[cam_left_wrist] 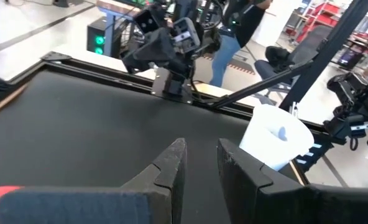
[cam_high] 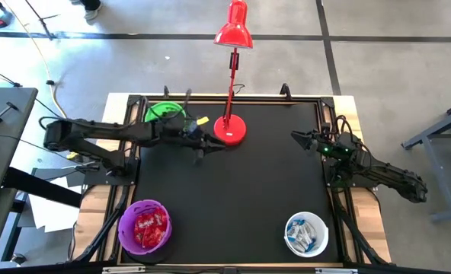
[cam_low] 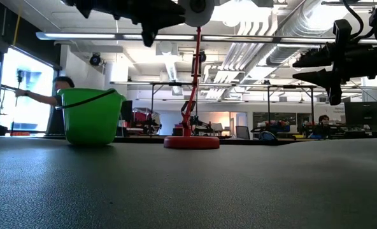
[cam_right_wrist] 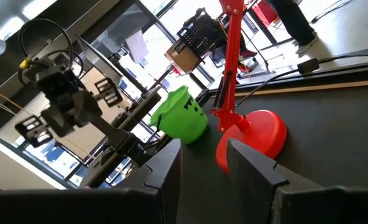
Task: Sort candy
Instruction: Return to Home Position
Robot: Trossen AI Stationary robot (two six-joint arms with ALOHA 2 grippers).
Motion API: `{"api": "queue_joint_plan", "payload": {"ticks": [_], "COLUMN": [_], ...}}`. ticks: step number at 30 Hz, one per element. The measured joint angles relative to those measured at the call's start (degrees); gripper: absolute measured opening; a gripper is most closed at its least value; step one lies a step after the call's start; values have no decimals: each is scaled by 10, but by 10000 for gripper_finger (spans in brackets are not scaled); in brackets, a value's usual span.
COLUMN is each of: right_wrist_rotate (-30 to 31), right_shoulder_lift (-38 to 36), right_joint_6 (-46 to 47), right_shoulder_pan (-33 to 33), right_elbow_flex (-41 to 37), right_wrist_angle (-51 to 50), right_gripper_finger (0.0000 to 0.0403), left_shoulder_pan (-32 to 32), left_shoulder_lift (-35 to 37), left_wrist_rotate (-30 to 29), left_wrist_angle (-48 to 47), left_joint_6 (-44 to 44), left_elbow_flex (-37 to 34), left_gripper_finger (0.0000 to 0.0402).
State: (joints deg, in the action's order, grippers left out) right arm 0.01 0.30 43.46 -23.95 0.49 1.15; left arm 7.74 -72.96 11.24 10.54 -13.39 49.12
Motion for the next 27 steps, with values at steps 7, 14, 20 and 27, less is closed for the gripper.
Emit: {"api": "queue_joint_plan", "payload": {"ticks": [7,14,20,27], "right_wrist_rotate": [0,0,0,0], "right_shoulder_lift": [0,0,0,0], "right_joint_6": [0,0,0,0], "right_shoulder_pan": [0,0,0,0], "right_elbow_flex": [0,0,0,0], "right_wrist_angle": [0,0,0,0], "right_gripper_finger": [122,122,122,122], "left_shoulder_pan": [-17,-22,-22,-22], "left_shoulder_lift": [-68,-102,-107,-107], "left_wrist_rotate": [0,0,1,1], "left_wrist_angle": [63,74,84,96], "left_joint_6": [-26,-45,-51,-51], "left_elbow_flex": [0,0,0,0], "left_gripper_finger": [76,76,76,76]}}
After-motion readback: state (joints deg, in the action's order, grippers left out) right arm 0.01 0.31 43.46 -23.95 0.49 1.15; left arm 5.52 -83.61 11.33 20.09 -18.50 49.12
